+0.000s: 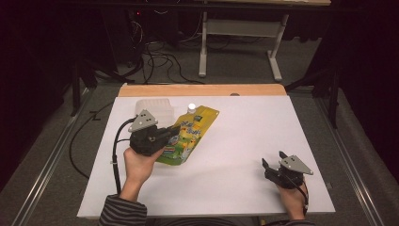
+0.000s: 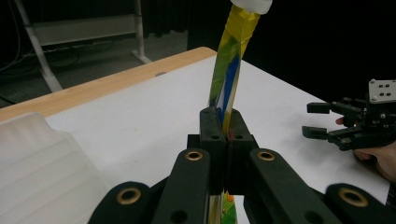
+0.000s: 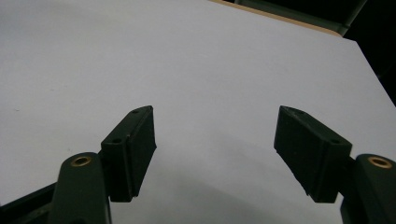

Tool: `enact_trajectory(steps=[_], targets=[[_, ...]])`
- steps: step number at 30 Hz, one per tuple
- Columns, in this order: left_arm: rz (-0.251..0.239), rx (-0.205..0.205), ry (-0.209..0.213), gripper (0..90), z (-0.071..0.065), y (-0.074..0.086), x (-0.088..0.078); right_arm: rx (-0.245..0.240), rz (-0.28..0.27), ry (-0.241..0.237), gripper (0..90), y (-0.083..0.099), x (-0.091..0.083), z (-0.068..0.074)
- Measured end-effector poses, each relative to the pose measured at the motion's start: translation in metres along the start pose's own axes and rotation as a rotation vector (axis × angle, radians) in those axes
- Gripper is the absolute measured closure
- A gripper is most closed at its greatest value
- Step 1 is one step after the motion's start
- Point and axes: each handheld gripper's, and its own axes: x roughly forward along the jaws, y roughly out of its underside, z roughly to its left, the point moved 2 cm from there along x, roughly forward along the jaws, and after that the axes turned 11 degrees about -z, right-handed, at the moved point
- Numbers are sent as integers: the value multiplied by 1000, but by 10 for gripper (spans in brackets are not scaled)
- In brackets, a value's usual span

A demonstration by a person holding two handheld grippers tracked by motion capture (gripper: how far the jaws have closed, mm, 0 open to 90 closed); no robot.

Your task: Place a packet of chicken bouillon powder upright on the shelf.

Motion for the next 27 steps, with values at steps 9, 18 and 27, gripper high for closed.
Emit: enact_trajectory(steps=[9, 18, 27], targets=[[-27, 15, -50, 891, 13, -9, -10, 2, -1, 0, 299, 0, 0, 0], [-92, -17, -111, 891, 33, -21, -25, 4, -1, 0, 299, 0, 0, 0], [-95, 13, -199, 891, 49, -21, -35, 2, 1, 0, 299, 0, 0, 0]])
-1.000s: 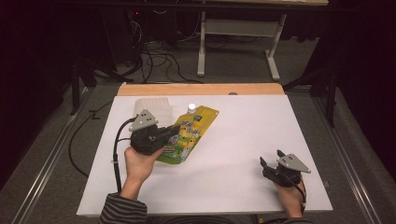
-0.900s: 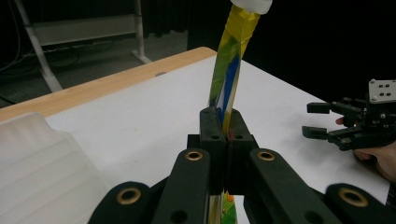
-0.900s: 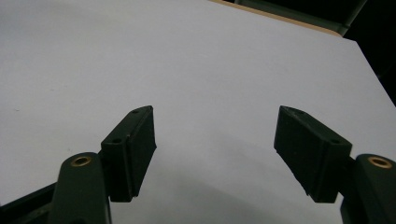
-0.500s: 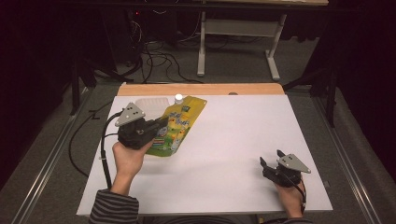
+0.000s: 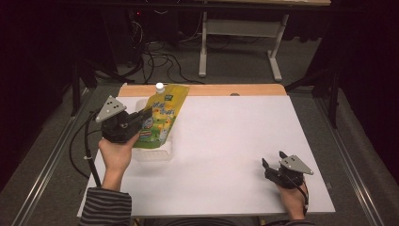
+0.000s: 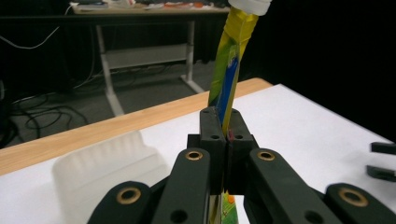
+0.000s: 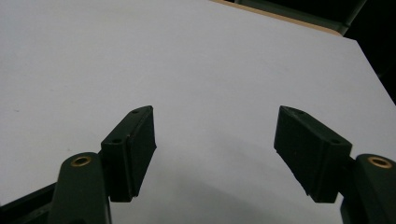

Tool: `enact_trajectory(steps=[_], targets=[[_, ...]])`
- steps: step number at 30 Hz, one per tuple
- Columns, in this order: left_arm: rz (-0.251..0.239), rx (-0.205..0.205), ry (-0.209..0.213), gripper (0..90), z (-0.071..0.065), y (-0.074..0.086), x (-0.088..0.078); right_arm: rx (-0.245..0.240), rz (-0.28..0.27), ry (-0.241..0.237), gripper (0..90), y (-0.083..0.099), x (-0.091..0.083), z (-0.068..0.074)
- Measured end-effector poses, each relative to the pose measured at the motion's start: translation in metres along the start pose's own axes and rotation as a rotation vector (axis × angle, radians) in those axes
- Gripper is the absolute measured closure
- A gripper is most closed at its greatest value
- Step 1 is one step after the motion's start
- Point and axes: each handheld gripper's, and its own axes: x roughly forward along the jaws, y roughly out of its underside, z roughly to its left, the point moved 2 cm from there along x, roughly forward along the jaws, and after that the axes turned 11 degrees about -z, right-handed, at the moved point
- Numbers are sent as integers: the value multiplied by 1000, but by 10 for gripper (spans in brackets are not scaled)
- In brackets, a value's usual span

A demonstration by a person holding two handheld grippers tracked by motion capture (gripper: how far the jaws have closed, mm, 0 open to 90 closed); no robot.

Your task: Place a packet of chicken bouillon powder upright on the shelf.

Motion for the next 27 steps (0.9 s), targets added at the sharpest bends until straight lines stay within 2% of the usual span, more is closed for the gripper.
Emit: enact_trajectory(steps=[1, 2, 10, 15, 20, 27], targets=[[0, 0, 0, 891, 0, 0, 0, 0, 0, 0, 299, 0, 0, 0], [8, 16, -17, 891, 3, 3, 2, 0, -1, 1, 299, 0, 0, 0], [42, 13, -60, 891, 17, 18, 11, 0, 0, 2, 299, 0, 0, 0], [51, -2, -65, 890, 21, 24, 17, 1, 5, 1, 299, 0, 0, 1], [89, -15, -56, 890, 22, 36, 32, 2, 1, 1, 299, 0, 0, 0], [113, -15, -57, 888, 21, 44, 42, 3, 1, -1, 299, 0, 0, 0]])
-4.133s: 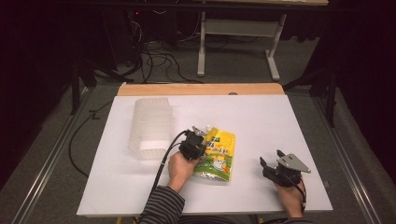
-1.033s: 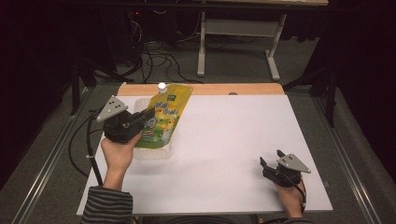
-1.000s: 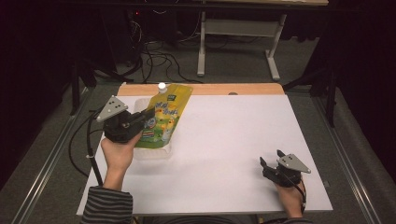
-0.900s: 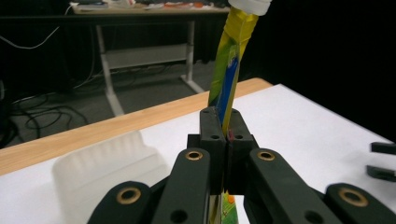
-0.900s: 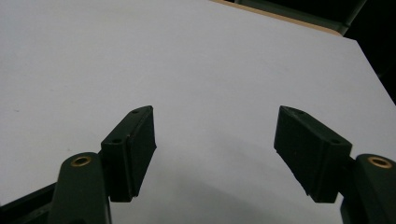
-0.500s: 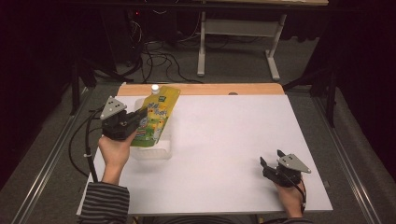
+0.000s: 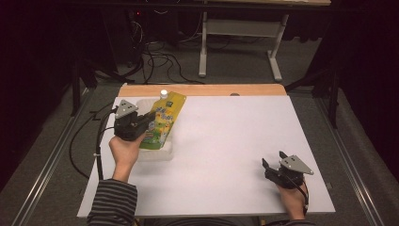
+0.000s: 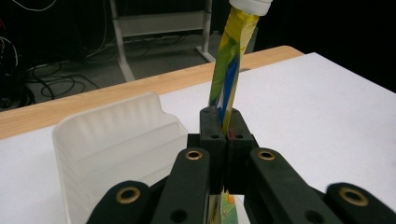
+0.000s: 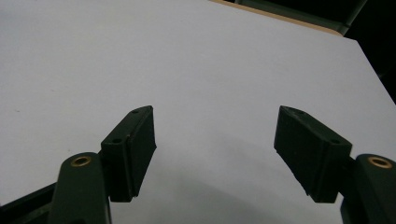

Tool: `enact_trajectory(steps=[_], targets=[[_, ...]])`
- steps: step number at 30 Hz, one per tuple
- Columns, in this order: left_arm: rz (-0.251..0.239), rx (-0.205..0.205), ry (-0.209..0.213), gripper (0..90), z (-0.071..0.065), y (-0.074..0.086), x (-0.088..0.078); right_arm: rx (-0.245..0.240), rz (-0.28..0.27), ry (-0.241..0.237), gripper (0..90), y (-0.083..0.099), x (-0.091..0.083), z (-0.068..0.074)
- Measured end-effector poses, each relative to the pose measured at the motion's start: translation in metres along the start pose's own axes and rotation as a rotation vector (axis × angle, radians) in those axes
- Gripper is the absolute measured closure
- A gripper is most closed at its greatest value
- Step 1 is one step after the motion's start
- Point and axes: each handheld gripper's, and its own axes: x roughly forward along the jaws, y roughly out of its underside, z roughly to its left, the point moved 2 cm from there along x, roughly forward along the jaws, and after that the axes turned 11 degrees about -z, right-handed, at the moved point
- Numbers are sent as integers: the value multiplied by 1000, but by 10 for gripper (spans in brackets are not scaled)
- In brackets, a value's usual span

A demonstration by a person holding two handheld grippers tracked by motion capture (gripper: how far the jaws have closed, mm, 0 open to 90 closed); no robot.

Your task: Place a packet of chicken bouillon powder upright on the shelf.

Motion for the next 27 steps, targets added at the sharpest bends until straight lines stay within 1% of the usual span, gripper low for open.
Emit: enact_trajectory(steps=[2, 5, 6, 7, 8, 9, 12, 13, 15, 16, 17, 18, 19, 20, 23, 24, 25, 27], targets=[[17, 8, -3, 887, -1, 2, 5, 4, -6, 0, 299, 0, 0, -1], [36, 25, -9, 885, -3, 4, 7, 12, -9, 0, 298, 0, -1, 0], [36, 25, -9, 884, -3, 4, 7, 12, -9, 0, 298, 0, -1, 0], [56, 40, -15, 883, -4, 7, 9, 11, -8, -1, 298, 0, -1, 0], [56, 40, -15, 881, -4, 7, 9, 11, -8, -1, 298, 0, -1, 0], [77, 51, -22, 876, -4, 9, 10, 10, -8, -1, 298, 0, -1, 0], [80, 45, -23, 852, -3, 9, 9, 9, -9, -1, 298, 0, -1, 0], [101, 44, -27, 842, -2, 8, 9, 8, -9, 0, 298, 0, -1, 0], [135, 57, -39, 833, -1, 9, 9, 7, -8, 1, 298, 0, -1, 0], [135, 57, -39, 828, -1, 9, 9, 7, -8, 1, 298, 0, -1, 0], [181, 77, -51, 819, -1, 12, 11, 6, -2, 1, 298, 0, 0, 0], [208, 81, -50, 817, 0, 14, 12, 1, -3, 0, 298, 0, 0, 0], [223, 88, -54, 812, 0, 15, 13, 3, -2, 1, 298, 0, 0, 0], [223, 88, -54, 812, 0, 15, 13, 3, -2, 1, 298, 0, 0, 0], [262, 78, -56, 816, 2, 14, 15, 6, -3, 3, 299, 0, 0, 0], [262, 78, -56, 816, 2, 14, 15, 8, -4, 1, 298, 0, 0, 0], [286, 82, -59, 822, 2, 14, 16, 6, -2, 2, 299, 0, 0, 0], [289, 80, -55, 869, 2, 14, 15, 1, -2, -1, 299, 0, 0, 0]])
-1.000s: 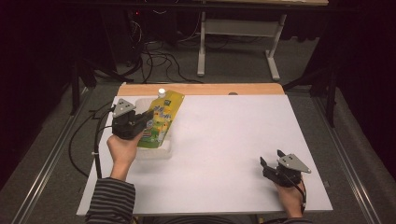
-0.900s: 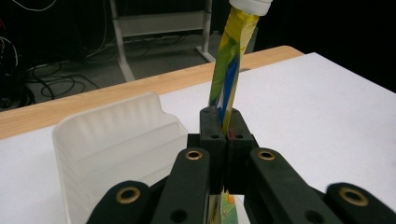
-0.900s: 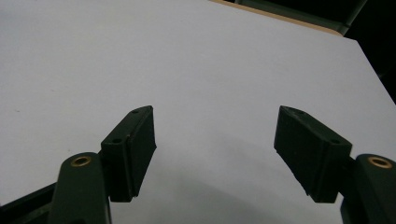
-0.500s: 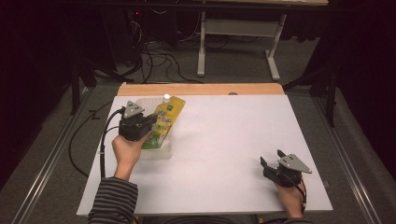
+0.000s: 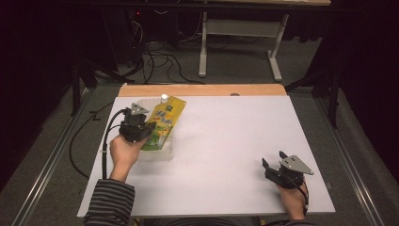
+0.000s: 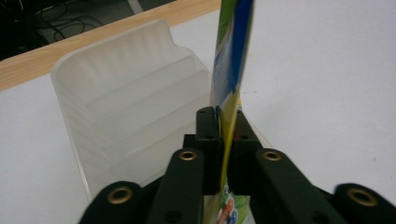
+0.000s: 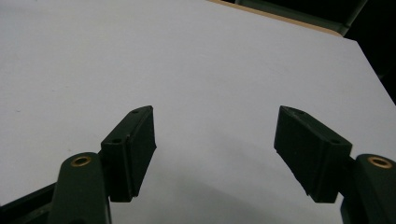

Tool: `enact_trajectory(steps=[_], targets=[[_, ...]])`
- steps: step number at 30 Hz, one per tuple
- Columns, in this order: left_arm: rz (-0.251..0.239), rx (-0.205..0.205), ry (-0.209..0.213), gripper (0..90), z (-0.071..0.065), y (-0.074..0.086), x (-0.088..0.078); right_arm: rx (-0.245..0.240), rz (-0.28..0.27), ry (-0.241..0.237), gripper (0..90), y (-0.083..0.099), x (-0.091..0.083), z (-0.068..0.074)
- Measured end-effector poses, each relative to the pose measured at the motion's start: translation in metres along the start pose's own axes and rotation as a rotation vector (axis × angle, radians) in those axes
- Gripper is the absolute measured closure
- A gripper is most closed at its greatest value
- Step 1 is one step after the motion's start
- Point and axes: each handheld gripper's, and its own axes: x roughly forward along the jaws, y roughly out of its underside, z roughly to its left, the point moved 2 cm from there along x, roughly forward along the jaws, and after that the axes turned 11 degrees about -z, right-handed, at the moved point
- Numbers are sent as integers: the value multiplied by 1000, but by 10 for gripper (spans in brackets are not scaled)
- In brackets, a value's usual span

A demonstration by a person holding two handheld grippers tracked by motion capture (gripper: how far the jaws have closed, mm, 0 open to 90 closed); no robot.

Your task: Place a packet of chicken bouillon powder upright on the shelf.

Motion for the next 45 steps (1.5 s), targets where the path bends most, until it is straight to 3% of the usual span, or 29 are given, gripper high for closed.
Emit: enact_trajectory(steps=[2, 4, 6, 8, 13, 18, 19, 23, 26, 32, 39, 42, 45], targets=[[-7, 15, -4, 893, -1, 0, -1, 5, 0, 2, 299, 0, 0, 0], [-23, 60, -3, 897, -6, 1, -1, 3, -5, 0, 298, 0, 0, -1], [-37, 61, 9, 898, -7, 1, -1, 2, -4, 1, 299, 0, 0, -1], [-98, 26, 20, 899, -5, 1, -1, 5, -2, 1, 299, 0, 0, 0], [-168, 13, 10, 898, -5, 5, 3, 6, -6, 3, 299, 0, 0, -1], [-167, -6, 24, 892, -3, 9, 2, 12, -5, 1, 299, 0, 0, -1], [-130, 7, 24, 890, -3, 12, 1, 5, -4, 1, 299, 0, 0, -1], [-104, 6, 28, 884, -2, 13, -3, 5, -5, 2, 298, 0, 0, 0], [-51, 9, 33, 874, 1, 14, -7, 4, -4, 2, 298, 0, 0, 0], [-12, 56, 40, 893, -2, 16, -10, -2, 1, 1, 298, 0, 0, 0], [-76, 48, 17, 900, -4, 20, -9, -4, -2, 1, 299, 0, 1, 0], [-137, 39, -10, 900, -5, 25, -5, -4, -1, 1, 299, 0, 1, 0], [-154, 41, -22, 900, -4, 27, -3, -3, 0, 1, 299, 0, 0, 0]])
